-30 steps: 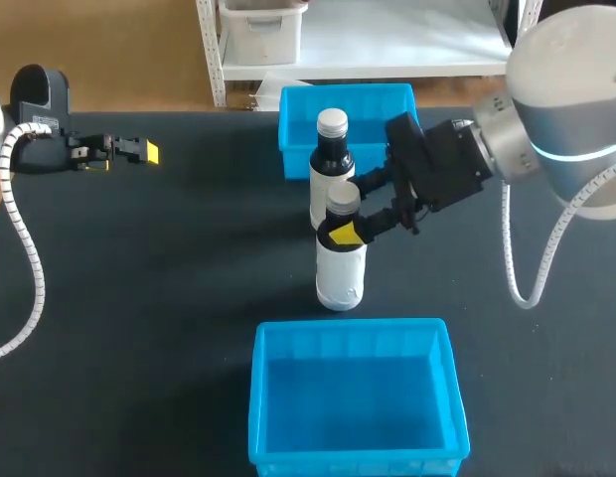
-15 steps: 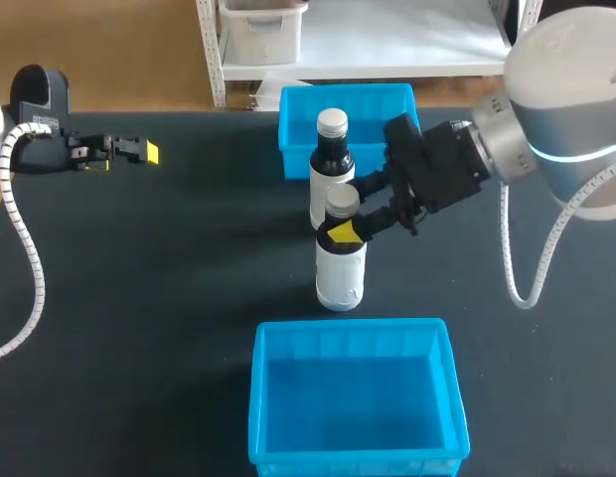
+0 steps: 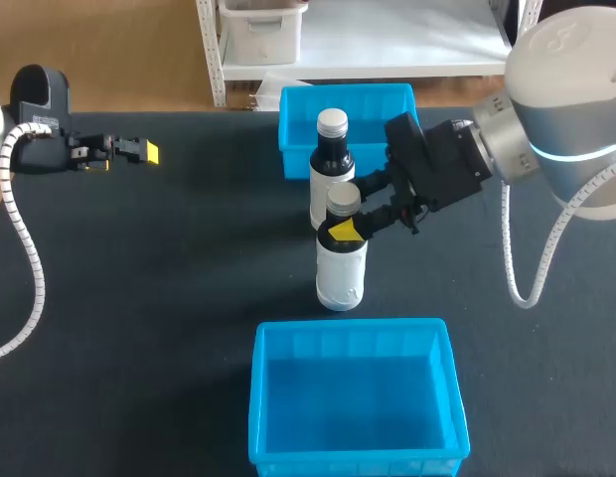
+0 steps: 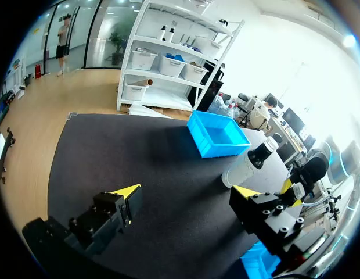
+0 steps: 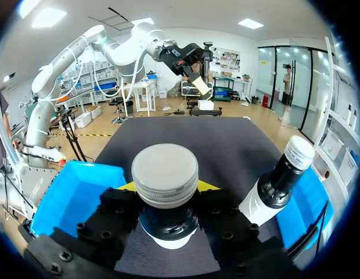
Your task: Pick up the bottle, and place it in the far bin if it is heavy, or in the near bin if it is light.
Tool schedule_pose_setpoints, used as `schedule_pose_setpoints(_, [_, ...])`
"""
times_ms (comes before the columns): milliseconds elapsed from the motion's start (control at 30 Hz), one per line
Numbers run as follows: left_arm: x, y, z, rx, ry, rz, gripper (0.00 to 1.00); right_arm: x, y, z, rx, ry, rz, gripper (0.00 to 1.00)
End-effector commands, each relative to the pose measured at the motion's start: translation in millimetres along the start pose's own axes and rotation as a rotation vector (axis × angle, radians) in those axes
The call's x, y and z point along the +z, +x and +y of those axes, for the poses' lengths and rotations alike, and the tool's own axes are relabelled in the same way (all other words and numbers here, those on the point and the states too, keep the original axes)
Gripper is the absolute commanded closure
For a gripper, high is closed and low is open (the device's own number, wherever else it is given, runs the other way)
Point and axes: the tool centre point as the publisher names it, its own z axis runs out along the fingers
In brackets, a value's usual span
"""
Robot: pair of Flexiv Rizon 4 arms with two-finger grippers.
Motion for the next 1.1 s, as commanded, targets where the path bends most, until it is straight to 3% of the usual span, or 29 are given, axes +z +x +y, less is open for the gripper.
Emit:
schedule_pose_setpoints(33, [0, 0.0, 0.0, 0.000, 0.000, 0.000, 0.00, -4, -2, 1, 0.000, 0.007, 0.006, 1.00])
schedule_pose_setpoints(633, [0, 0.0, 0.0, 0.000, 0.000, 0.000, 0.00, -79, -13, -11, 0.016, 0.082, 0.039, 1.00])
schedule_pose_setpoints(1100, [0, 0.0, 0.0, 0.000, 0.000, 0.000, 0.00, -160, -2, -46, 0.060, 0.157, 0.050, 1.00])
